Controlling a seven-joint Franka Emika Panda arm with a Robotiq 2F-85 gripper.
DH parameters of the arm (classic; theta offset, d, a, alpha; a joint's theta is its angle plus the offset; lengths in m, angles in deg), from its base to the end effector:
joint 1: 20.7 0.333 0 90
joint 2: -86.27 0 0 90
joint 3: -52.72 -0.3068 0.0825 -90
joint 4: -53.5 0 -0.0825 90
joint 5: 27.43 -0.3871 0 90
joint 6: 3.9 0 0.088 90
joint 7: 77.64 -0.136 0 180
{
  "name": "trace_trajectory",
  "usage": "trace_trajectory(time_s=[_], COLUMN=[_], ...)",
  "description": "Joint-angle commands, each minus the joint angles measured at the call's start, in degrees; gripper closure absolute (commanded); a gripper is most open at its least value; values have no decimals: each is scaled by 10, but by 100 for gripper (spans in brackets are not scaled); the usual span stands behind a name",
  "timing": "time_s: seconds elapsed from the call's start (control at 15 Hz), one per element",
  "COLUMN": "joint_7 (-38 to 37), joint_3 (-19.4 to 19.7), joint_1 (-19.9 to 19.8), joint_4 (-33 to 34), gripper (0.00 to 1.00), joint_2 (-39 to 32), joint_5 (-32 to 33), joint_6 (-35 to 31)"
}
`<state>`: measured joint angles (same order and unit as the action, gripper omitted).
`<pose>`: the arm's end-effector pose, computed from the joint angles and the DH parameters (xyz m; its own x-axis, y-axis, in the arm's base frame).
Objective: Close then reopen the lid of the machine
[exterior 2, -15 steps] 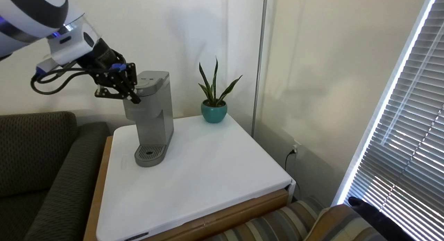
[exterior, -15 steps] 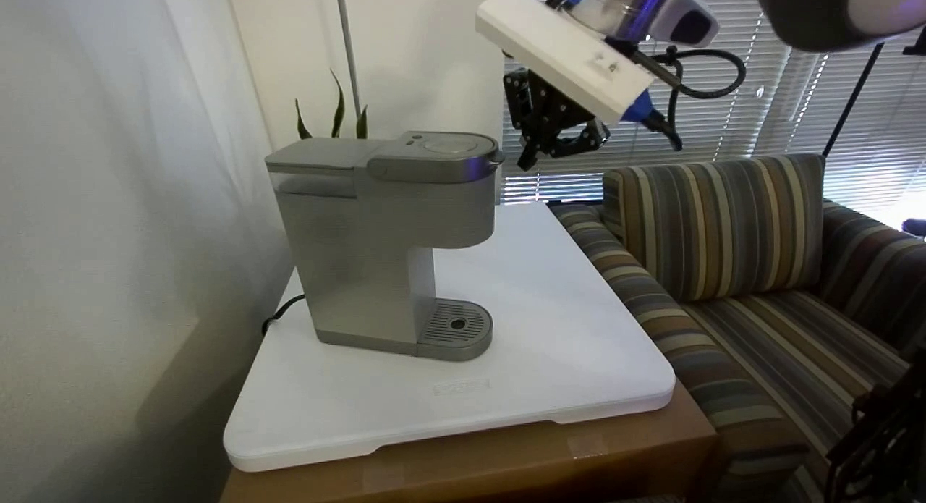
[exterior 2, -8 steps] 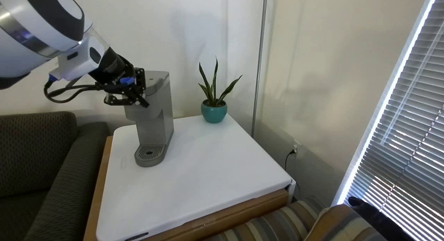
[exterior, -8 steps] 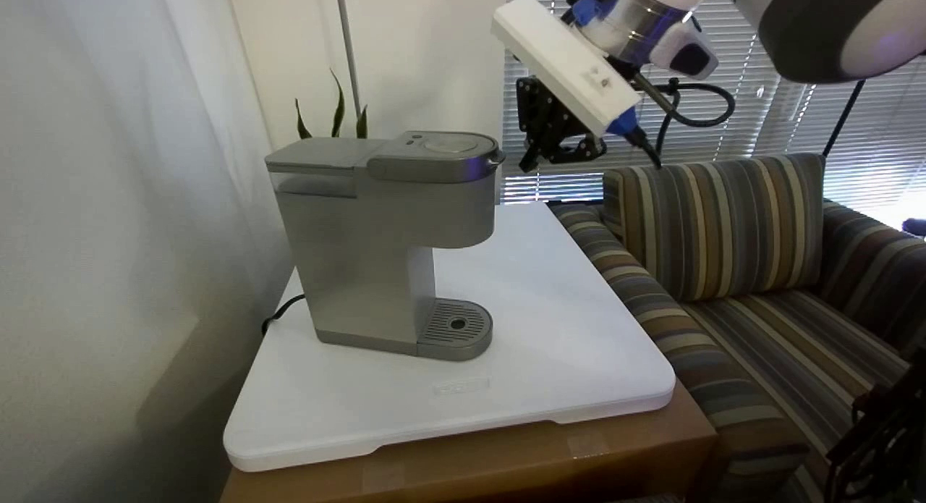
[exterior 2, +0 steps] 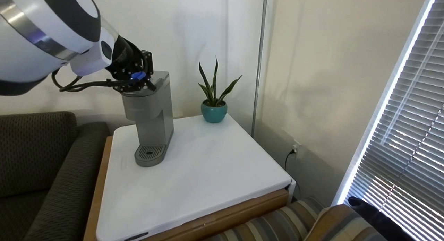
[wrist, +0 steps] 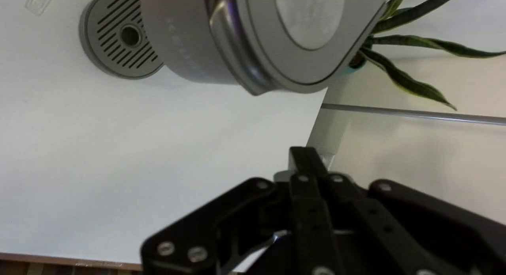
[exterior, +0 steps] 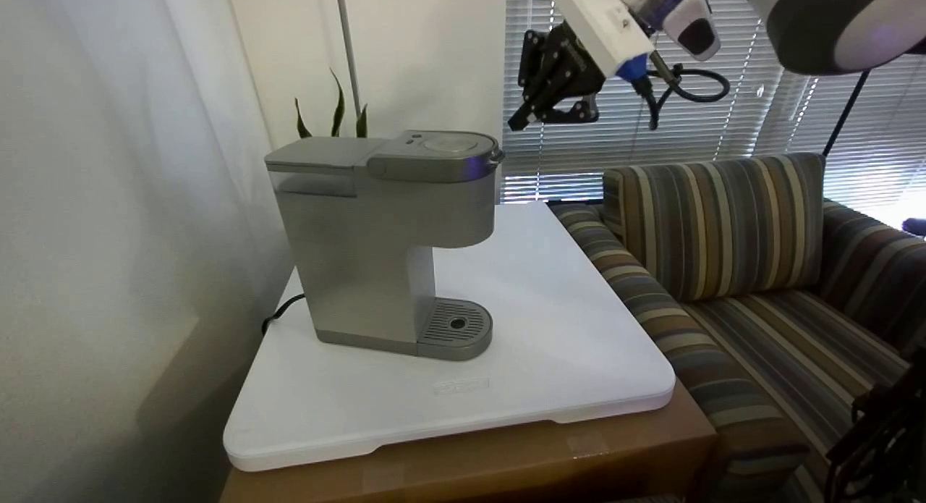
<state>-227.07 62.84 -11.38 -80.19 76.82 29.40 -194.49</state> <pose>0.5504 0.0861 0.3031 0.0539 -0.9913 -0.1203 -0.7373 0.0417 -0.6743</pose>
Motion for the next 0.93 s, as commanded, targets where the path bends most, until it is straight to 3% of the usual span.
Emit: trace_trajectory(time_s=[0.0,0.07,0.13,0.2,0.4,0.47,0.53,0.87], joint_7=[89,25,1,-6,-2,2,-1,40], joint_3=[-49,9,-108,-123,-239,-214,-255,-207], joint_1=[-53,-2,-70,-76,-140,-127,-160,-166], joint_4=[-23,-11,7,12,31,22,28,1], gripper=[100,100,100,100,100,100,100,100], joint_2=[-21,-38,-16,-29,-54,-63,-58,-37], joint_5=[-107,-58,-57,-55,-74,-63,-61,-70], joint_6=[-105,-141,-83,-88,-72,-99,-76,-77])
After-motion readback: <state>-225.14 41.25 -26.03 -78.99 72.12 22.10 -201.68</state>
